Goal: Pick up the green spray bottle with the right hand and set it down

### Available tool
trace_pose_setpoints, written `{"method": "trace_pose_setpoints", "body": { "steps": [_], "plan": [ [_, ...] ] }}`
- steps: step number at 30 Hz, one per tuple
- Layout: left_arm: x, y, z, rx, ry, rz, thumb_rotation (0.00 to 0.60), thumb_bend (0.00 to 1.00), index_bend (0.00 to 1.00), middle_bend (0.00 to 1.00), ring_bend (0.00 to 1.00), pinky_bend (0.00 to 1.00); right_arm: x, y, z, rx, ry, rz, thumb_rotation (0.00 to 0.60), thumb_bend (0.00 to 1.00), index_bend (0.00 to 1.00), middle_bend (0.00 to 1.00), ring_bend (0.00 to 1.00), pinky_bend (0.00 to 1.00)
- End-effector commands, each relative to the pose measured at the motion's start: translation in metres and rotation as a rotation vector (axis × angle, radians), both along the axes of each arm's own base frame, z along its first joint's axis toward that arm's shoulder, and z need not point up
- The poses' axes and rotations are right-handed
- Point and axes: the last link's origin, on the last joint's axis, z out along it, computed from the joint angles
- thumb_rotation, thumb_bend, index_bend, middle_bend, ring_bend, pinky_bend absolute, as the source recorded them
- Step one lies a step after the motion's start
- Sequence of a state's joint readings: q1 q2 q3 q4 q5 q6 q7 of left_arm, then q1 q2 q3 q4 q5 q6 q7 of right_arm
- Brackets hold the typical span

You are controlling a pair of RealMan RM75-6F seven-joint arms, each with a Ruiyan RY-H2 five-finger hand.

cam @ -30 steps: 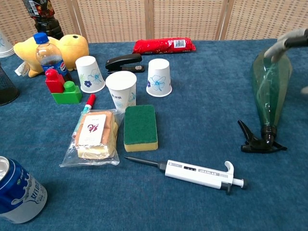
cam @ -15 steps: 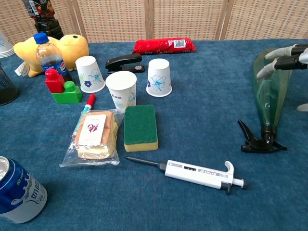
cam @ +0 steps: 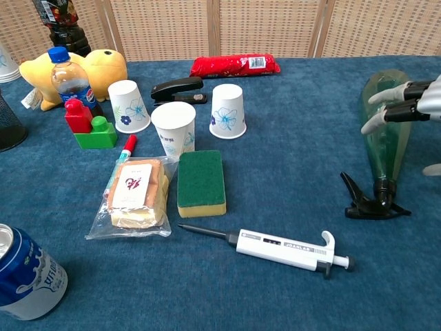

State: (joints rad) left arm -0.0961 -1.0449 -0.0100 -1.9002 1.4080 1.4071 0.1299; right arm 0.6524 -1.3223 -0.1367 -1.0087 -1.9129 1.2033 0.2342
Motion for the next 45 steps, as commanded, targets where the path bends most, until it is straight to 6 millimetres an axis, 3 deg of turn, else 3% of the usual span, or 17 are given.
{"method": "trace_pose_setpoints", "body": {
  "steps": [1,24,31,37,45],
  "plan": [
    [0.0,-0.001,0.0,-0.001,-0.003,0.004,0.6,0.28,0.21,0.28,0.2,0.08,0.001,-0.002,-0.006,0.022,0.013,0.024,0.6,0.25,0.2,0.26,0.07,0.14],
    [0.004,-0.012,0.009,0.019,-0.049,0.015,0.6,0.28,0.21,0.28,0.2,0.07,-0.006,-0.011,-0.039,0.064,0.07,0.137,0.6,0.19,0.24,0.28,0.14,0.15],
    [0.004,-0.016,0.012,0.02,-0.074,0.017,0.6,0.28,0.21,0.28,0.2,0.07,-0.01,-0.013,-0.045,0.076,0.057,0.146,0.6,0.24,0.4,0.35,0.22,0.25],
    [0.004,-0.018,0.015,0.023,-0.09,0.014,0.6,0.28,0.21,0.28,0.2,0.07,-0.005,-0.014,-0.044,0.063,-0.001,0.168,0.6,0.29,0.5,0.45,0.33,0.41],
    [0.005,-0.018,0.013,0.013,-0.109,0.007,0.6,0.28,0.21,0.28,0.2,0.07,-0.005,-0.011,-0.043,0.049,-0.063,0.155,0.6,0.32,0.56,0.51,0.4,0.49]
  ]
}}
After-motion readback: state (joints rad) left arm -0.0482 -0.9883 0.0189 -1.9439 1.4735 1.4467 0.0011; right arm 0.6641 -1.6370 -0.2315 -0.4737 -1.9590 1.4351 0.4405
